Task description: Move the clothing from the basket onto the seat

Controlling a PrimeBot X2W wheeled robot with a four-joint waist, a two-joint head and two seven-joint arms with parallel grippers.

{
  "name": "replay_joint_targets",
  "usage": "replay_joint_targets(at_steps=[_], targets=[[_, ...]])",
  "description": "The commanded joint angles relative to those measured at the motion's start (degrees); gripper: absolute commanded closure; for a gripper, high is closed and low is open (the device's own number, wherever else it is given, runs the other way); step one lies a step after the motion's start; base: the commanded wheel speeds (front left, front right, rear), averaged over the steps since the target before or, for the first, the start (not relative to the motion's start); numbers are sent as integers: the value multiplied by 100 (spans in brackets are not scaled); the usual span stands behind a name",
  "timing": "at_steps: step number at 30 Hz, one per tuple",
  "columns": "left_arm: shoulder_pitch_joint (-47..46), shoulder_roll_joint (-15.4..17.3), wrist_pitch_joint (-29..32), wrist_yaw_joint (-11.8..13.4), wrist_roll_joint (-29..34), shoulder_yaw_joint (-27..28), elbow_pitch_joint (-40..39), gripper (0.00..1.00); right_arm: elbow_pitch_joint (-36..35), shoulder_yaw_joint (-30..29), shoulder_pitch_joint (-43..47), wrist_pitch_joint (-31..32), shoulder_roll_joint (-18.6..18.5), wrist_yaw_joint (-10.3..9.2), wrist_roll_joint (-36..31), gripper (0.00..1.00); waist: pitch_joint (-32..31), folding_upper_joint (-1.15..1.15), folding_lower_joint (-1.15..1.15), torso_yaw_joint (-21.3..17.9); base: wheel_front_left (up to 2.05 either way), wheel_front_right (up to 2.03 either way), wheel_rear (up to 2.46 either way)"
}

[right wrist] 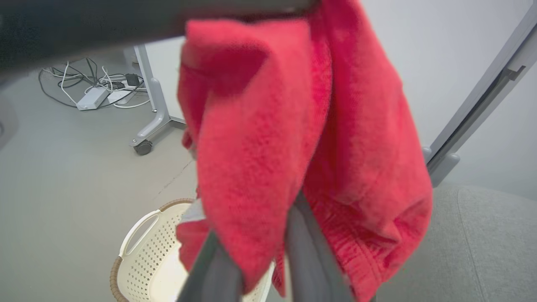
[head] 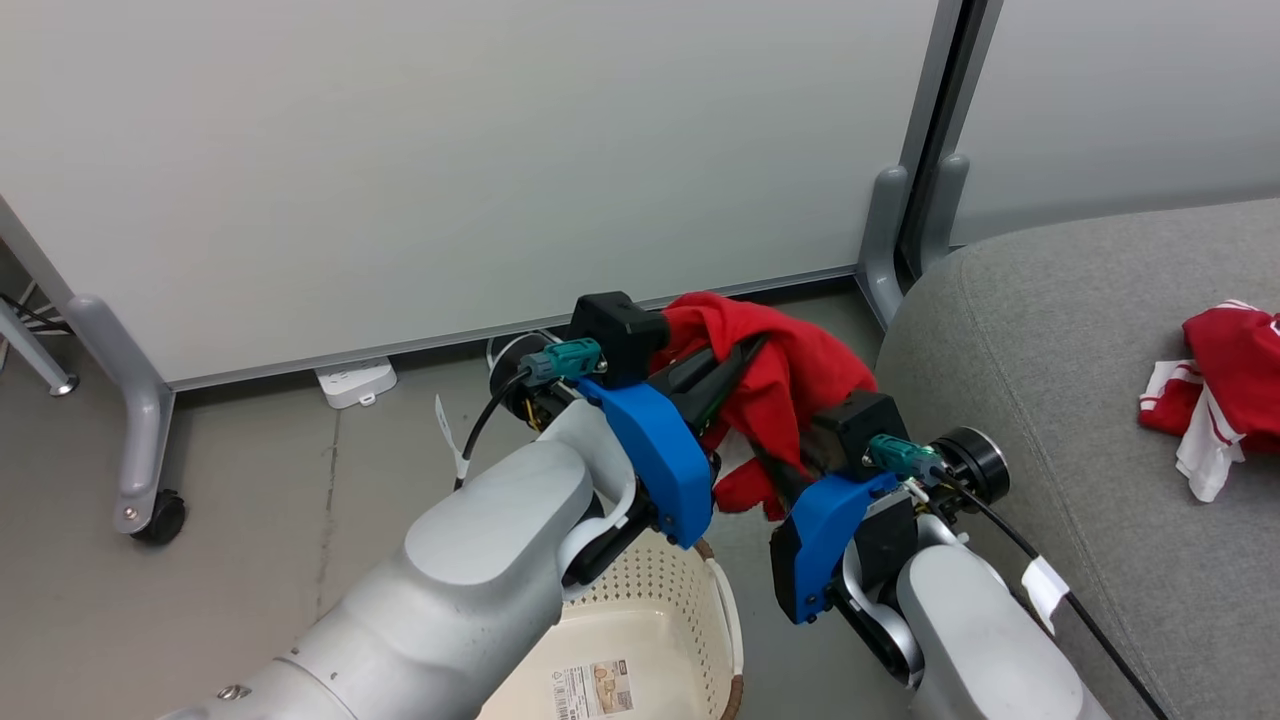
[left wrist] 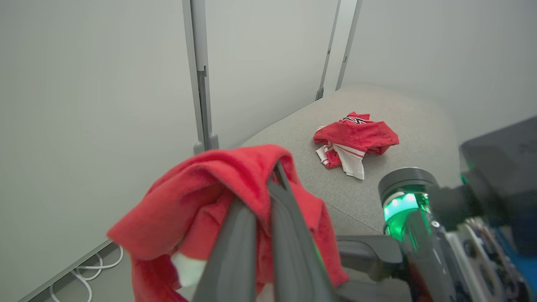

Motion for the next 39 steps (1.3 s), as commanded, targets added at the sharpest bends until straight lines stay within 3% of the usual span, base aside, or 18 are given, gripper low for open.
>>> replay_joint_targets(at_steps=[1,28,29,30,31,39], targets=[[-47,12,-18,-14,-27,-13,-13,100,51,29,-73,-60,-7,-4,54,100,-13,0,-1,-5,0,0,0],[-113,10,-202,-17,-395,-269,131,100,394,255,-170,-339,-6,-4,215,100,-158,0,-1,-112,0,0,0],[-104,10,-206,-17,-398,-281,139,76,398,261,-167,-346,-6,-4,222,100,-167,0,-1,-113,0,0,0],[-93,11,-214,-15,-405,-294,150,13,401,265,-163,-358,-6,-4,231,100,-174,0,-1,-114,0,0,0],[-72,11,-214,-4,-424,-307,166,0,405,271,-156,-357,-6,-4,242,100,-182,0,-1,-115,0,0,0],[139,99,-377,40,-111,-282,112,0,423,262,-112,-420,-6,-4,265,100,-205,0,-1,-131,0,0,0]])
